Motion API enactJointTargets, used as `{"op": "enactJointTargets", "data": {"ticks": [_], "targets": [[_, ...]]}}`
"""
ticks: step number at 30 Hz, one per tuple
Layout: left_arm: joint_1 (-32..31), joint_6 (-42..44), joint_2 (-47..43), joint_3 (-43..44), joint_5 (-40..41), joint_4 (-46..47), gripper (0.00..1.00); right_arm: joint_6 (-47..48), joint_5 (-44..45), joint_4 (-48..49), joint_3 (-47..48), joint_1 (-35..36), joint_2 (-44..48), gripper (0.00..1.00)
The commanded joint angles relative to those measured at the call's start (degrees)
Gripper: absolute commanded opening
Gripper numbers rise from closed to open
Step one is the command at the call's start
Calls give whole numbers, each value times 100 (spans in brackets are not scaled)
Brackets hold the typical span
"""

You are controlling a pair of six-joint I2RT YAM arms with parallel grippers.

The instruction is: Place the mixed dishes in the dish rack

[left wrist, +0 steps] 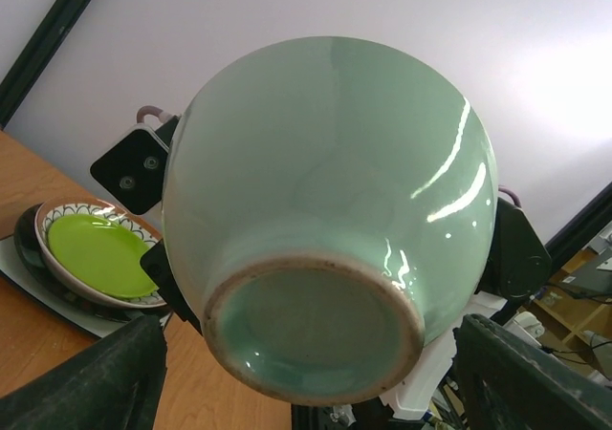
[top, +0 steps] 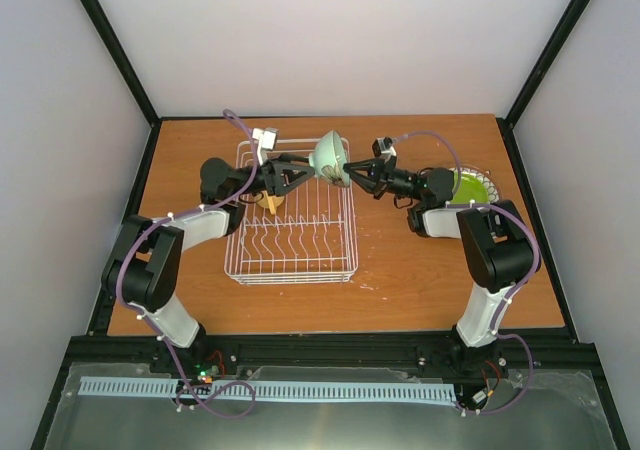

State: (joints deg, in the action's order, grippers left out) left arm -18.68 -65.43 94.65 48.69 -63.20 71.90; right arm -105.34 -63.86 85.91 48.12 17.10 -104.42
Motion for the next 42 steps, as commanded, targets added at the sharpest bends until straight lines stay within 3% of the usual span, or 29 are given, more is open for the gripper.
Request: {"op": "enactJointTargets", "data": {"ticks": [1,8,16,19,21,23,24,28,35,39,42], "targets": [[-66,160,78,255,40,6,81,-39,130,1022,224,73,-17,3],[-75,142,122,297,38,24,70,-63,129,1023,272,103,-60,3],[-75,127,156,325,20,69,49,-74,117,1020,306,126,-113,3],[-77,116,151,326,20,94,36,-66,114,1024,304,135,-128,3],[-80,118,152,320,10,104,24,-58,107,1024,296,133,-131,3],[-75,105,155,316,10,113,5,-52,102,1022,286,131,-142,3],[-76,101,155,298,17,114,1,-44,101,1023,278,135,-140,3],[-75,176,71,283,1,2,1,-28,98,1016,258,135,-171,4],[-75,874,-313,313,78,-1041,1,-30,104,1024,276,135,-207,15],[-75,1118,-421,336,119,-1384,1,-11,117,1024,272,134,-235,16],[-75,1286,-498,349,149,-1618,1,0,110,1023,260,128,-254,28]]}}
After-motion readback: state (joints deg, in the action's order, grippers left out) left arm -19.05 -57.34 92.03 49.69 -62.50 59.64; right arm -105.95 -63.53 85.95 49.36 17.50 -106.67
